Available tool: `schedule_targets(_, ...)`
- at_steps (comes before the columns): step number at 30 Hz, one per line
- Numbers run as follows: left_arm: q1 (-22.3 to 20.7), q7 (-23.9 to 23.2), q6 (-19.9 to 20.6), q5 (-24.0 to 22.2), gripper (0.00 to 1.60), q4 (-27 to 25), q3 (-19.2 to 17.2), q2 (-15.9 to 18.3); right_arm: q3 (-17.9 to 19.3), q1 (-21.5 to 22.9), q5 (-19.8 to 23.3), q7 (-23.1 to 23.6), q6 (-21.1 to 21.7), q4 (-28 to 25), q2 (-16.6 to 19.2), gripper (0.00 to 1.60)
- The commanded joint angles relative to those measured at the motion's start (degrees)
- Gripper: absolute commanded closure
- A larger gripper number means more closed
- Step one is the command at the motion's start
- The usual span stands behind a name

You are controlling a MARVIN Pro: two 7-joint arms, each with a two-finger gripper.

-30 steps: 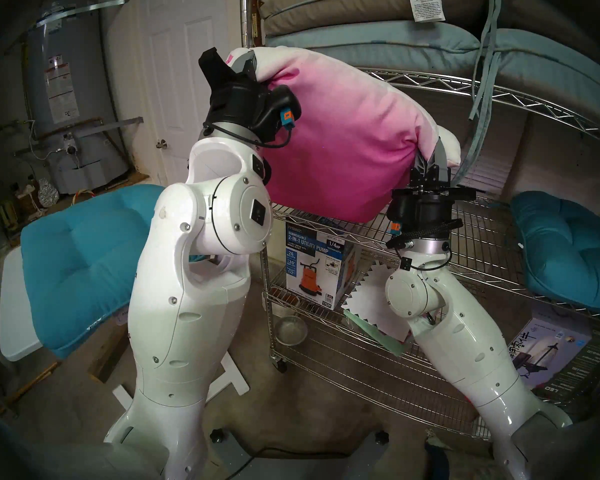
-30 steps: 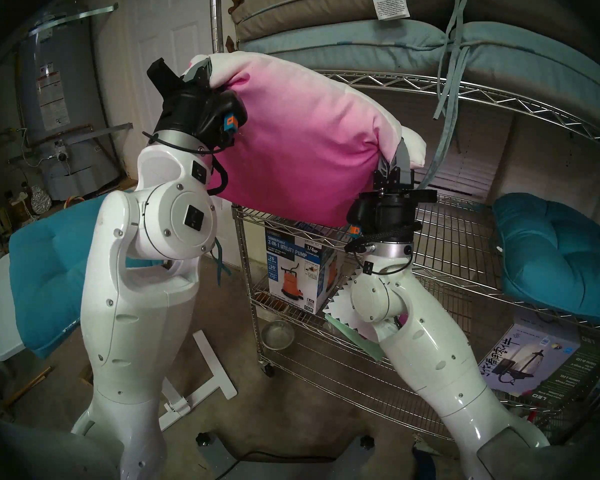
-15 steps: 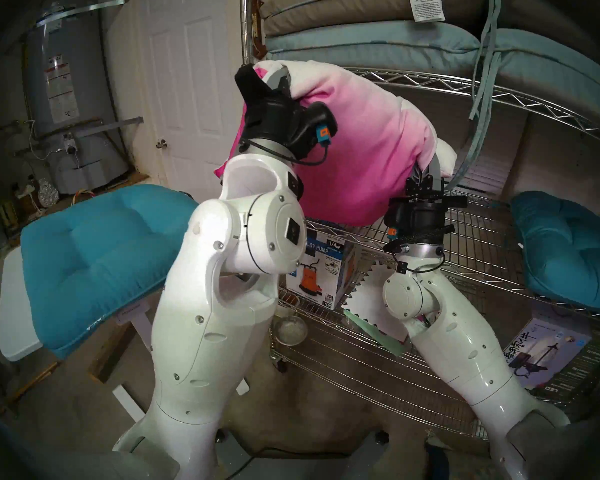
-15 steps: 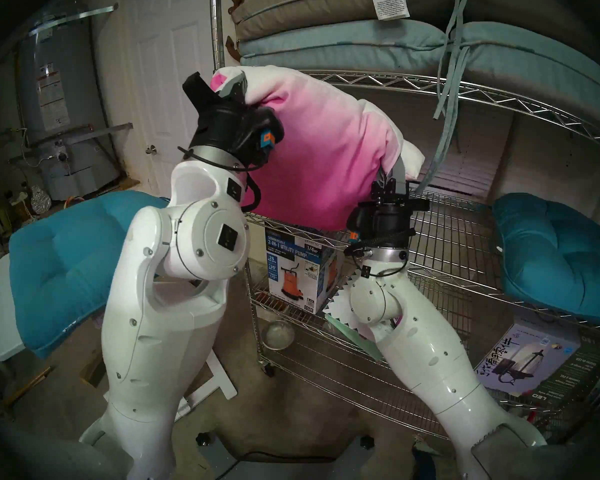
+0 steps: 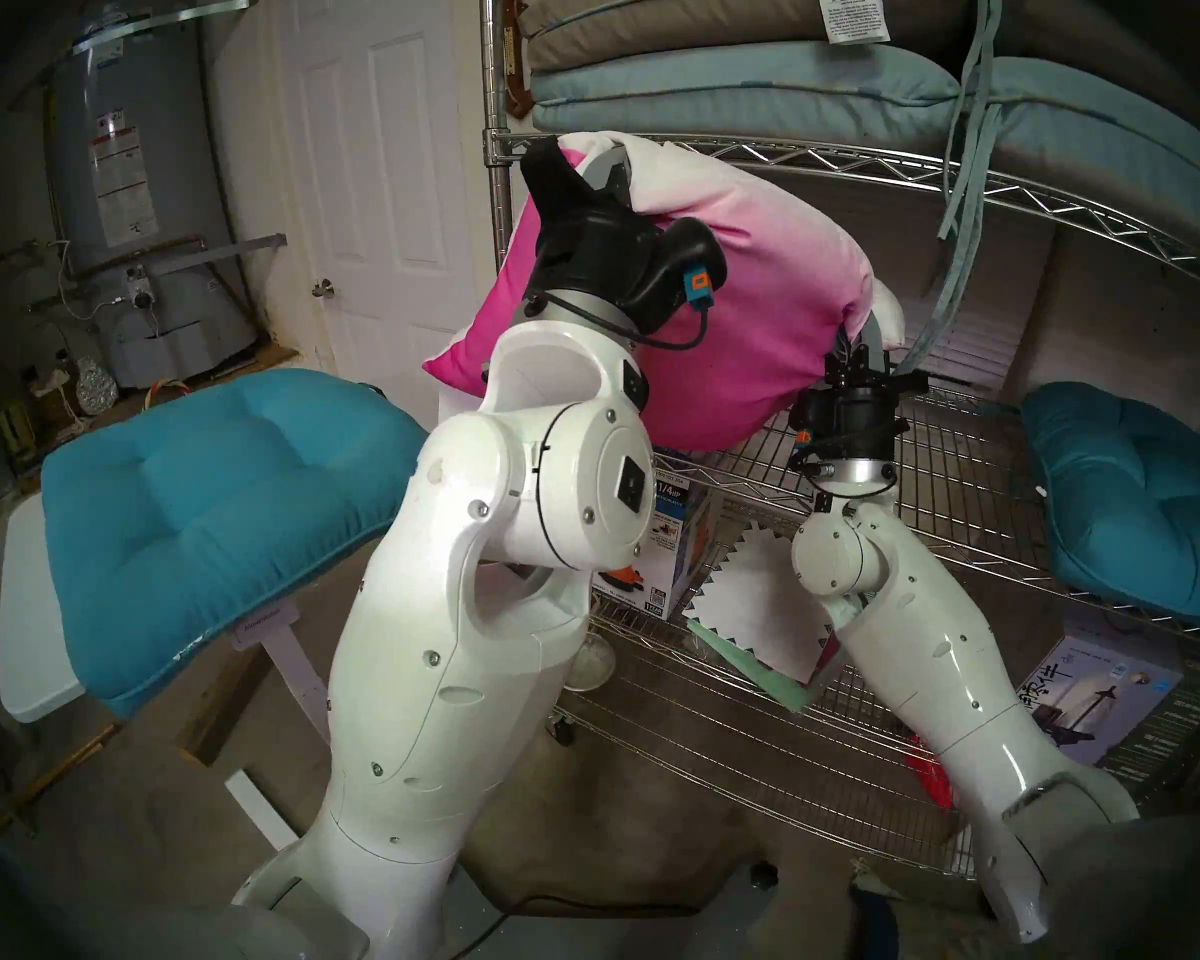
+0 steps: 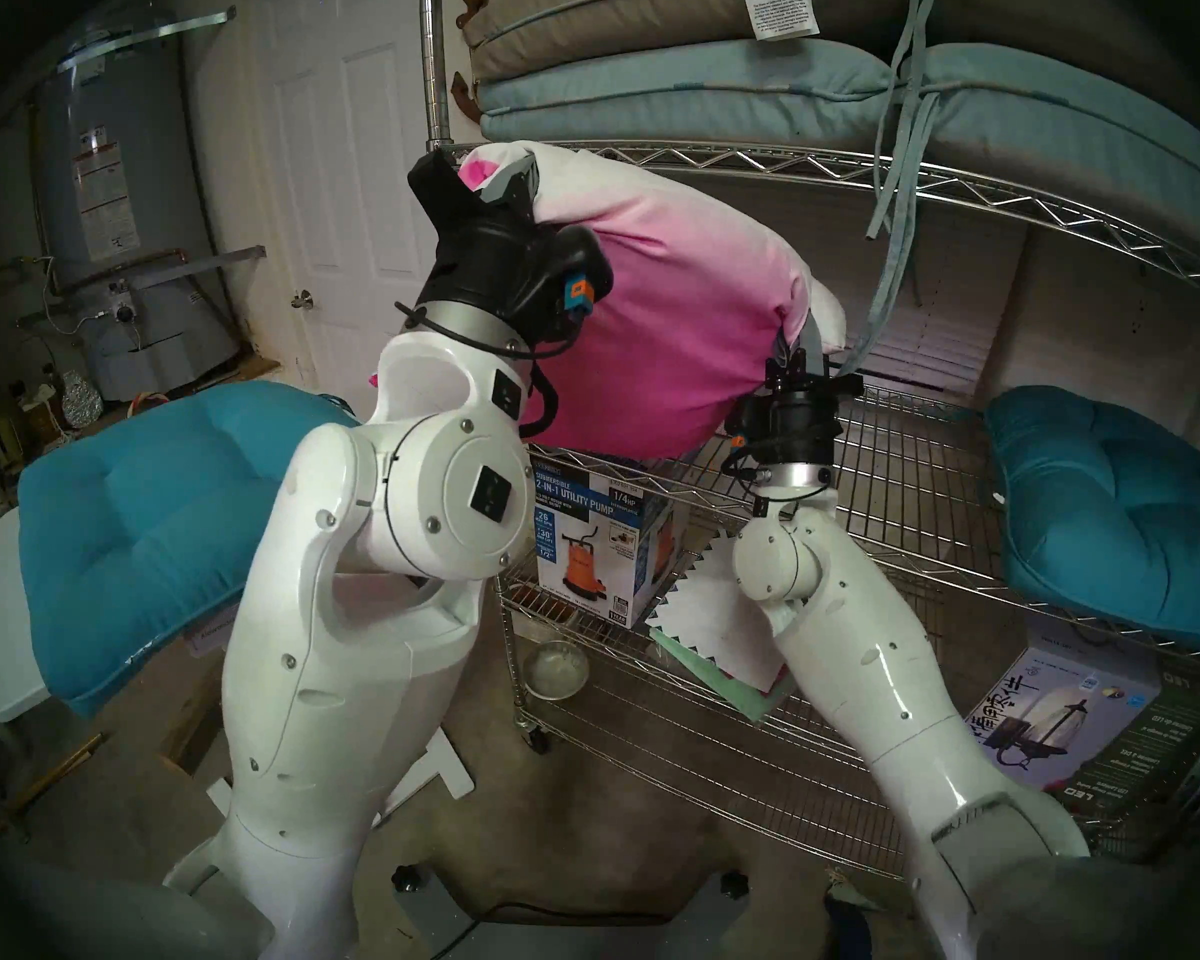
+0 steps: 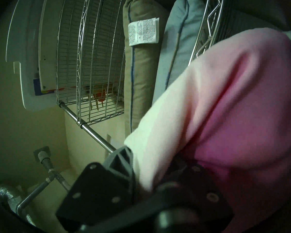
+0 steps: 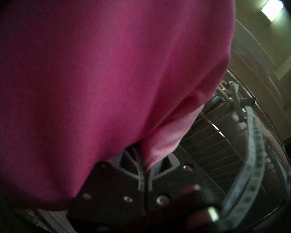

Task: Put cushion on the shelf

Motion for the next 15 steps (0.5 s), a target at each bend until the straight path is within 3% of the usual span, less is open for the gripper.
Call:
schedule_targets(1,-0.6,0.2,0.2,0.3,1.60,-1.7,-0.2,-0.2,0.8,6.6,1.2,5.6,-0.8,6.7,-2.4,1.60)
schedule_targets(15,-0.8,-1.3,0.2,-0.3,1.60,0.1,1.0,-1.7,2.0,12.7,3.5,11.2,-1.1,13.4,-3.0,1.60)
